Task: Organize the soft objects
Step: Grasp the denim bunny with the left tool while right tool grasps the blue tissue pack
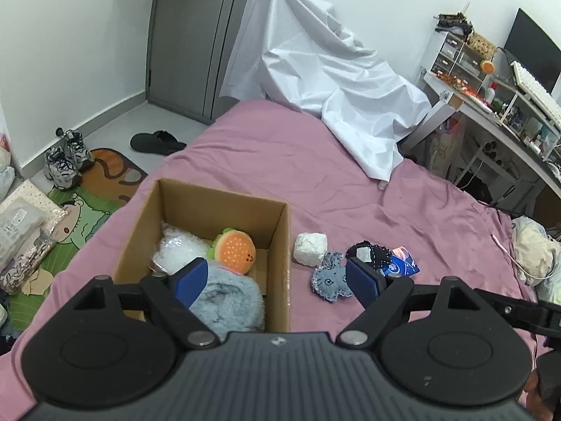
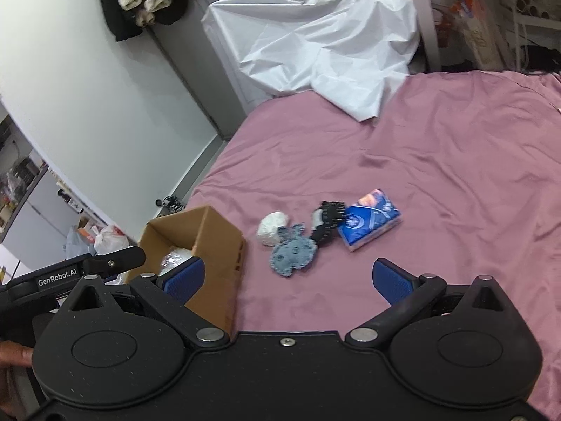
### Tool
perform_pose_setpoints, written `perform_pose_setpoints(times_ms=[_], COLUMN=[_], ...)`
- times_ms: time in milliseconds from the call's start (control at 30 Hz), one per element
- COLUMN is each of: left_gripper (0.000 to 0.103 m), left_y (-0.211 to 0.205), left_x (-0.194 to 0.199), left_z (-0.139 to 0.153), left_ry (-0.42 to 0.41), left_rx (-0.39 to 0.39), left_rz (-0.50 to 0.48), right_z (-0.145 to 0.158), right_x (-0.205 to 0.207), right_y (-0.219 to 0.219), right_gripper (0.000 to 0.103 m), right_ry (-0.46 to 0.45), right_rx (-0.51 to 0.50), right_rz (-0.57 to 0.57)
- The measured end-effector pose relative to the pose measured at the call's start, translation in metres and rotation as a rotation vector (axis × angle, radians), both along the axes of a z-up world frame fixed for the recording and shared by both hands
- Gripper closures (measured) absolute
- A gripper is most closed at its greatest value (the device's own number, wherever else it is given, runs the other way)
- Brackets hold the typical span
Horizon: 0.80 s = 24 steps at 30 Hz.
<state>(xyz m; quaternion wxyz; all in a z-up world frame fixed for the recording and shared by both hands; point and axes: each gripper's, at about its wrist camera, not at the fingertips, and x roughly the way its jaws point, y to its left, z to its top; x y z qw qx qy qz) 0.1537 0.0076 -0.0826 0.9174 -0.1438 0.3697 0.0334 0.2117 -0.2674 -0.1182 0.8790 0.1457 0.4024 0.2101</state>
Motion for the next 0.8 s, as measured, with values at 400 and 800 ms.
perform_pose_setpoints(times_ms=[400,800], left_gripper=[0.018,0.018], left_y=[-0.05,-0.084], left_x=[0.034,0.068], left_z=[-0.009,-0.036], left_ry=[0.016,0.095], left_rx=[0.045,0.072], left_rz=[-0.122,-0.174], right_z=[-0.025,-0.051], right_x=[0.016,0.039], right_y=[-0.034,-0.036], right_gripper=[0.0,0.0], right_ry=[0.029,-0.012], right_rx=[0.002,-0.082], right_rz=[-0.04,0.061])
